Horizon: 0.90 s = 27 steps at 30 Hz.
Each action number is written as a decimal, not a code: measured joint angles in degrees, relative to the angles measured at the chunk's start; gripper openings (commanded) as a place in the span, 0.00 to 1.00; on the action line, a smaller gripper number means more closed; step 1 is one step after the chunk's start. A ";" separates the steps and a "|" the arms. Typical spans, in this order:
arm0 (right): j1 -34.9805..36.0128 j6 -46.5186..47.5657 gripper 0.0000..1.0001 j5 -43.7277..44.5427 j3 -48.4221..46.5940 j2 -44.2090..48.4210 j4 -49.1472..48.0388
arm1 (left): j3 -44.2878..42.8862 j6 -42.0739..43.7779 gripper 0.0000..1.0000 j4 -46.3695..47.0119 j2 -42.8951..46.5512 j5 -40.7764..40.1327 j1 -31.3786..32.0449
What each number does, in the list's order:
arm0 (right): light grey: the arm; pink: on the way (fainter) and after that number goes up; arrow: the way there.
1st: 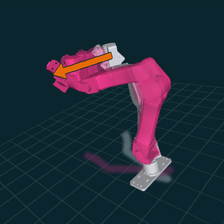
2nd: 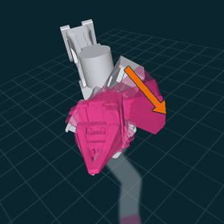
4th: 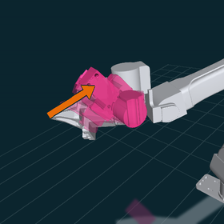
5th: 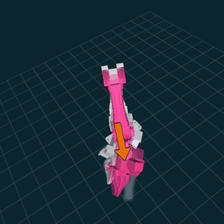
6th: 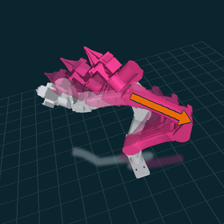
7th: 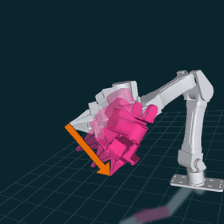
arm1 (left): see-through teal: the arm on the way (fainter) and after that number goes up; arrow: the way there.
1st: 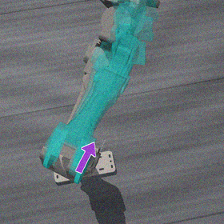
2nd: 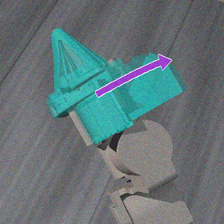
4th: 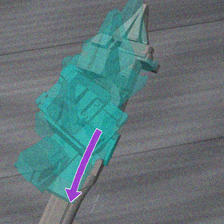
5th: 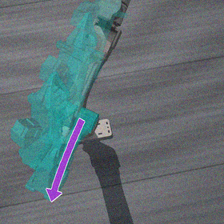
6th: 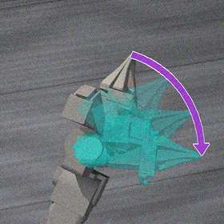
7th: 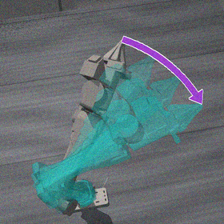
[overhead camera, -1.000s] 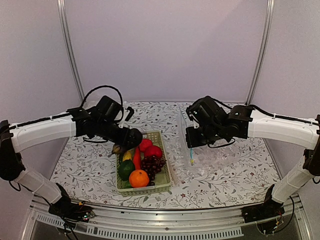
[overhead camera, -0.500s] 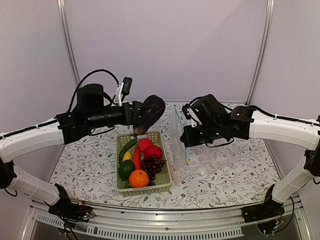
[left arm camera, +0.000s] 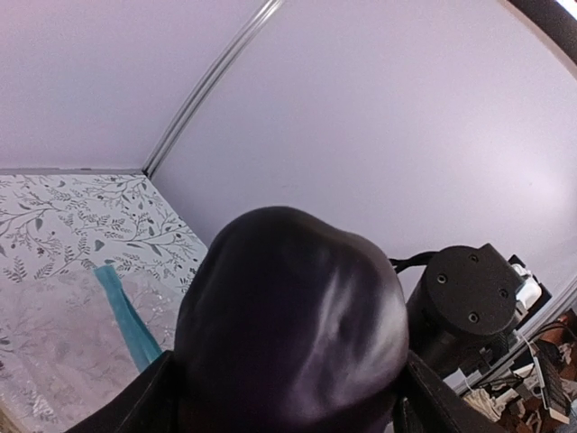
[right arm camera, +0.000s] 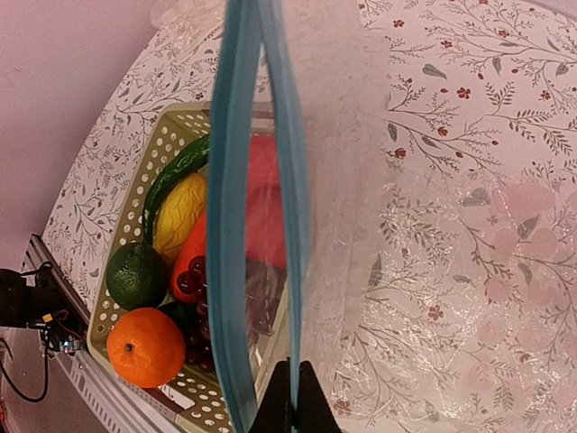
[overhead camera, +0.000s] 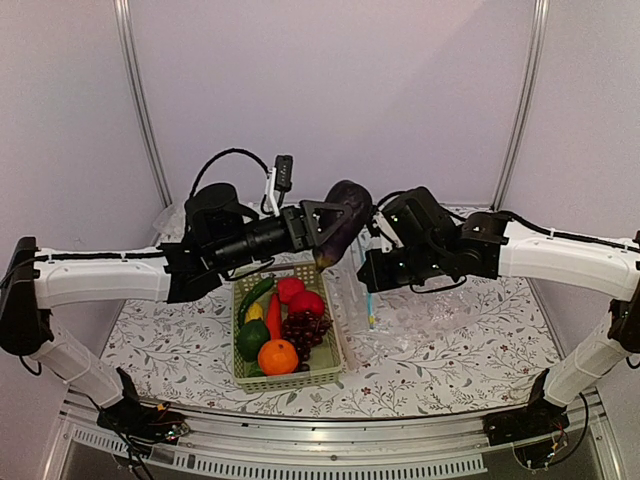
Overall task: Place the food in the zip-top bag and seal the zipper
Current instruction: Place the fake vegetable in the bin.
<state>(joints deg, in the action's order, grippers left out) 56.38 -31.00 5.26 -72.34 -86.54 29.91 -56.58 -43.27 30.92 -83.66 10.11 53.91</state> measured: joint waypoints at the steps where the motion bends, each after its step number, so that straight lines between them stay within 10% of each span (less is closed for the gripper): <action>1: 0.00 -0.02 0.00 0.02 0.00 0.04 0.00 | 0.24 -0.15 0.65 0.37 -0.04 -1.05 0.15; 19: 0.02 0.00 0.00 1.11 0.09 1.29 0.15 | 10.69 0.66 0.68 -26.40 6.62 -16.94 -6.03; 27: 0.04 -0.02 0.00 1.81 0.09 1.29 0.87 | 9.25 1.18 0.95 -33.51 0.57 -13.68 -7.85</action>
<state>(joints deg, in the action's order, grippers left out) 56.42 -31.03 7.07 -72.25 -85.25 30.79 -47.33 -42.09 -2.59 -83.09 -3.57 46.06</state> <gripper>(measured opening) 0.006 0.828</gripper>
